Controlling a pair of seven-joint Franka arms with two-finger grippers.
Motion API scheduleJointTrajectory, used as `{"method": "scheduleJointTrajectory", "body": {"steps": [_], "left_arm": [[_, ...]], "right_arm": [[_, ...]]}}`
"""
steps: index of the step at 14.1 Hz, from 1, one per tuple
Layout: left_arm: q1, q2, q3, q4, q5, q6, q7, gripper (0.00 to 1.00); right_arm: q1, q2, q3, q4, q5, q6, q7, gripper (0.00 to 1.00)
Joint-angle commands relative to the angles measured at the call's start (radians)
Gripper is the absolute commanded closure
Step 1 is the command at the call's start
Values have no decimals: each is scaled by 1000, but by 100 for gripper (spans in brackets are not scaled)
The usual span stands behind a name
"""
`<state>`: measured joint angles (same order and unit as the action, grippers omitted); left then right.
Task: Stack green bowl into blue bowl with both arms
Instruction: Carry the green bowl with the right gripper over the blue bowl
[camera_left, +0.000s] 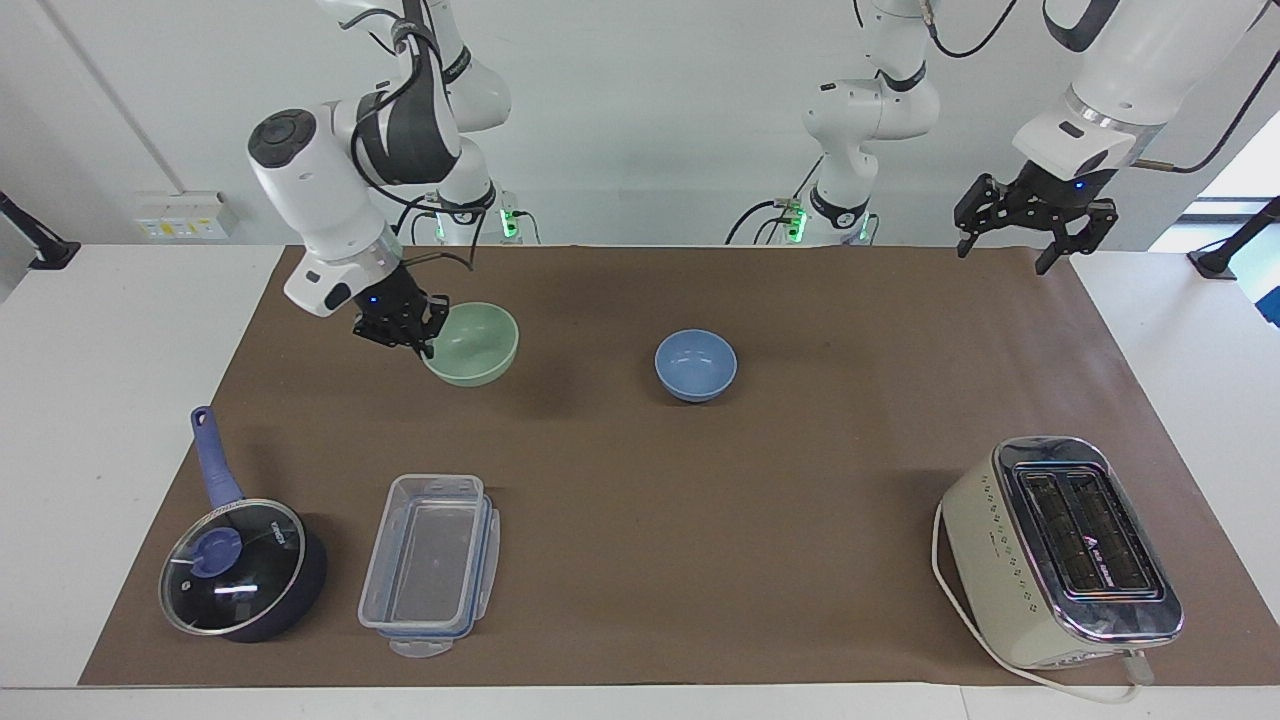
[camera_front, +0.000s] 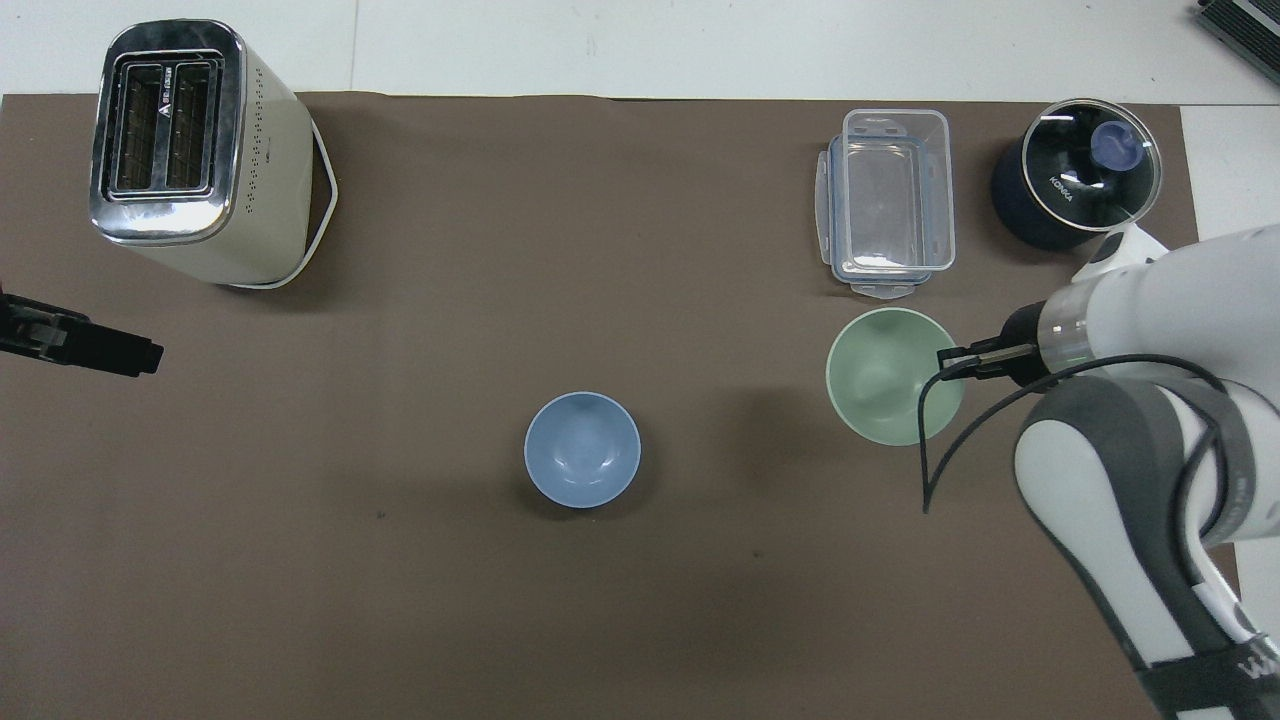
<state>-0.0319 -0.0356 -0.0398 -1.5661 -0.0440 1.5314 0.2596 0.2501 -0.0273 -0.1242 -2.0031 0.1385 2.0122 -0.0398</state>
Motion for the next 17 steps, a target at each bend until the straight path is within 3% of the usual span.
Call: {"method": "scheduleJointTrajectory", "body": {"steps": [1,8,10,17], "left_arm": [[13,19,-8,37,18,-20,9,0],[13,6,-6,24,18,-23,4,0],[13,6,-6,24,18,-23,4,0],[13,5,-8,20,18,-17,3,0]], "right_arm": [[104,29,-5,35,1,8,177,100],[331,118,-3,119,9,29,547,100],[420,170,-5,122,-2,93,679,100],[497,237,-3,93,-2,200,758,100]]}}
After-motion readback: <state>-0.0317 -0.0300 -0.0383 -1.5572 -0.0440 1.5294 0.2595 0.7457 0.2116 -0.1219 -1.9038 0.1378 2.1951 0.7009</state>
